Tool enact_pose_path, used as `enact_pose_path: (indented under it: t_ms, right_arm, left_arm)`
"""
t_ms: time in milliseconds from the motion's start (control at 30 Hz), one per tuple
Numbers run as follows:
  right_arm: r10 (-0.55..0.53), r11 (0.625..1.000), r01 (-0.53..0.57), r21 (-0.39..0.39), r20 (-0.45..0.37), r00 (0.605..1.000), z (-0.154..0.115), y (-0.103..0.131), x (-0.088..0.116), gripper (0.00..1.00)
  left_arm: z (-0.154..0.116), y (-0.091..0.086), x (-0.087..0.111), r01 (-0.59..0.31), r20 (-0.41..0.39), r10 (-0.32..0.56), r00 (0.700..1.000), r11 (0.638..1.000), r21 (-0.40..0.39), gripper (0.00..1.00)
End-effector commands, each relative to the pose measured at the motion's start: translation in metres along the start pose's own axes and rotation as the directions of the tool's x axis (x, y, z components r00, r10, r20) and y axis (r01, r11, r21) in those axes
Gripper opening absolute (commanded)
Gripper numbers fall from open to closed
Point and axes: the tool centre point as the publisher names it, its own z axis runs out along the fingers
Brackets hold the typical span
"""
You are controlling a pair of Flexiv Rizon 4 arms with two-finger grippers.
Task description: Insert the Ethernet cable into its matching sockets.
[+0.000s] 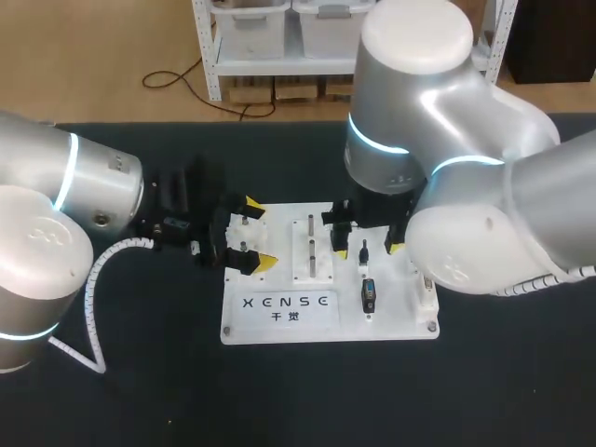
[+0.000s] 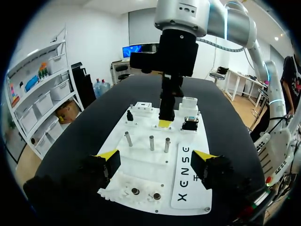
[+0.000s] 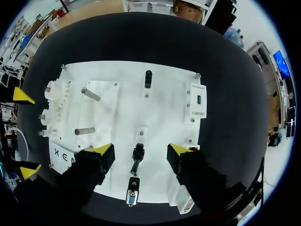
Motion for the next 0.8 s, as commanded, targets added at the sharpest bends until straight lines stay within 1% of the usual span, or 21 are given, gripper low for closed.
enact_pose_path:
  t_ms: [33,67,133,300,367,400,467,500,567,600,800]
  right_arm:
    - [-0.003,1.0,0.003,0.002,0.004,1.0,0.0018,-0.0001,-0.0004,0.55]
    - [-0.003,1.0,0.003,0.001,0.003,1.0,0.0021,0.0001,-0.0004,0.55]
    - [-0.007,1.0,0.007,-0.002,0.004,1.0,0.0025,0.0005,-0.0005,0.49]
    - [-0.012,1.0,0.012,0.003,0.005,1.0,0.0037,0.0002,-0.0008,0.47]
    - [-0.013,1.0,0.013,0.005,0.005,1.0,0.0039,0.0001,-0.0009,0.43]
    - [-0.013,1.0,0.013,0.007,0.004,1.0,0.0039,0.0,-0.0009,0.38]
    - [-0.015,1.0,0.014,0.008,0.004,1.0,0.0038,0.0,-0.0008,0.26]
    - [-0.014,1.0,0.014,0.009,0.004,1.0,0.0038,0.0,-0.0008,0.23]
    - [-0.013,1.0,0.013,0.009,0.006,1.0,0.0038,-0.0002,-0.0007,0.03]
    - [-0.012,1.0,0.012,0.009,0.007,1.0,0.0037,-0.0004,-0.0007,0.0]
    - [-0.015,1.0,0.015,0.0,0.015,1.0,-0.0014,-0.0021,-0.0021,0.0]
  left_arm:
    - [0.0004,-0.0008,0.0022,-0.002,0.008,0.002,1.0,1.0,-0.004,1.0]
    - [0.0004,-0.0008,0.0022,-0.002,0.008,0.002,1.0,1.0,-0.004,1.0]
    - [0.0004,-0.0008,0.0022,-0.002,0.008,0.002,1.0,1.0,-0.004,1.0]
    - [0.0004,-0.0008,0.0022,-0.002,0.008,0.002,1.0,1.0,-0.004,1.0]
    - [0.0004,-0.0008,0.0022,-0.002,0.008,0.002,1.0,1.0,-0.004,1.0]
    - [0.0004,-0.0008,0.0022,-0.002,0.008,0.002,1.0,1.0,-0.004,1.0]
    - [0.0004,-0.0008,0.0022,-0.002,0.008,0.002,1.0,1.0,-0.004,1.0]
    - [0.0004,-0.0008,0.0022,-0.002,0.008,0.002,1.0,1.0,-0.004,1.0]
    - [0.0004,-0.0008,0.0022,-0.002,0.008,0.002,1.0,1.0,-0.004,1.0]
    - [0.0004,-0.0008,0.0022,-0.002,0.008,0.002,1.0,1.0,-0.004,1.0]
    - [0.0004,-0.0008,0.0022,-0.002,0.008,0.002,1.0,1.0,-0.004,1.0]
